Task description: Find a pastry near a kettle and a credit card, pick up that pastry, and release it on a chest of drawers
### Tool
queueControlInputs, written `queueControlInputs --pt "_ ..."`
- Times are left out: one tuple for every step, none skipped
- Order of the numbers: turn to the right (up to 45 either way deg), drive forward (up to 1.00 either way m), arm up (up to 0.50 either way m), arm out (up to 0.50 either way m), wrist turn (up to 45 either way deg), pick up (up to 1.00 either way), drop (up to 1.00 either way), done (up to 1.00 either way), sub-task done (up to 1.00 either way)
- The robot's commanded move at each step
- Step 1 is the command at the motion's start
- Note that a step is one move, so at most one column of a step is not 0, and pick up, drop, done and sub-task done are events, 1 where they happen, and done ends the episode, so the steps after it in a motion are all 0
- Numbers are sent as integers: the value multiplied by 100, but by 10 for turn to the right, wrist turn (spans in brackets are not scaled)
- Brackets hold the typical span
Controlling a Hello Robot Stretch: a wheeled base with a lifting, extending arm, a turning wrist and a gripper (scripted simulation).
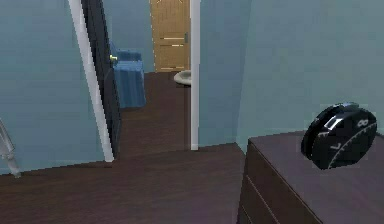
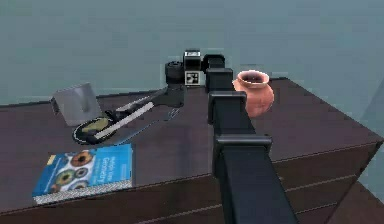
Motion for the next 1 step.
queueControlInputs --pt "0 0 0 0 450 0 0 0 0"
